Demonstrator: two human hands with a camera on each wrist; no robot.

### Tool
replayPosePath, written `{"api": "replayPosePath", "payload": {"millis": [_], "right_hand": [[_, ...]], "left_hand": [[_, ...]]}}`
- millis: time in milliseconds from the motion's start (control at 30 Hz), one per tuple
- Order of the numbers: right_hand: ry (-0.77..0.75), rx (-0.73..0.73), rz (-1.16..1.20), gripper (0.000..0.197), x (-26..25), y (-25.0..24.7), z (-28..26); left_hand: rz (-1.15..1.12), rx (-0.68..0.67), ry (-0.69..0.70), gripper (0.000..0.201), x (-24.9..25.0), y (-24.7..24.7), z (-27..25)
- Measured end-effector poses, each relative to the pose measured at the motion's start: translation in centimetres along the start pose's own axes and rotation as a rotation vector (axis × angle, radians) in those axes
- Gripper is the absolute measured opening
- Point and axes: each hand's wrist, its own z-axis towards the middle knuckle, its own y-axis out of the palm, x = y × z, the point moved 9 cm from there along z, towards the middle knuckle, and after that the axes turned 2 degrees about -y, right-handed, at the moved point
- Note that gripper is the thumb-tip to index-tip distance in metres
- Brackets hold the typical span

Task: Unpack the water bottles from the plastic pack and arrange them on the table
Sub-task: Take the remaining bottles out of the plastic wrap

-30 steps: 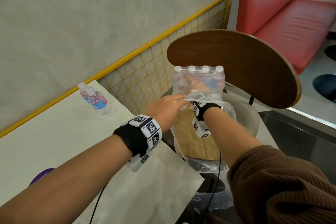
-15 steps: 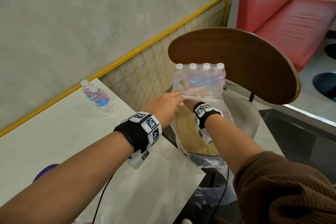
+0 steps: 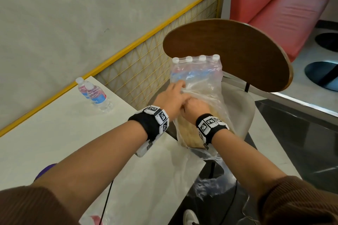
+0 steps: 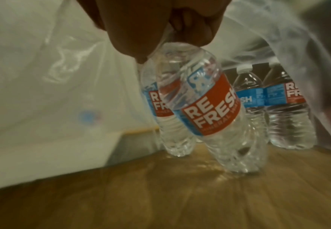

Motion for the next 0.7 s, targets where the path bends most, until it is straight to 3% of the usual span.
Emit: {"api": "replayPosePath", "payload": {"millis": [67, 133, 200, 267, 433, 533, 700], "right_hand": [[0.016, 0.007, -0.002, 0.027, -0.1, 0.0, 0.0], [0.008, 0.045, -0.019, 0.031, 0.1, -0.5, -0.3], [-0.036, 0.101, -0.054, 0.043, 0.4, -0.9, -0.8], [-0.057, 0.120, -0.063, 0.050, 0.6, -1.3, -1.3], [-0.091, 0.125, 0.028, 0.049, 0.9, -1.3, -1.3], [-0.108, 0.182, 0.052, 0.045, 1.2, -1.9, -1.3], [-0.017, 0.255, 0.083, 0.045, 2.2, -2.1, -2.0]], "left_hand": [[-0.121, 0.020, -0.003, 0.041, 0.6, 0.3, -0.1], [-0.075, 0.069, -0.041, 0.042, -0.2, 0.1, -0.1], [0.201, 0.092, -0.041, 0.040, -1.2, 0.0, 0.1], [0.307, 0.058, -0.009, 0.048, -1.7, 0.7, 0.2], [0.082, -0.104, -0.072, 0.065, -2.9, 3.1, 0.9], [0.004, -0.180, -0.110, 0.061, -3.5, 3.8, 1.4], [0.078, -0.192, -0.047, 0.053, -2.7, 3.4, 1.6]]}}
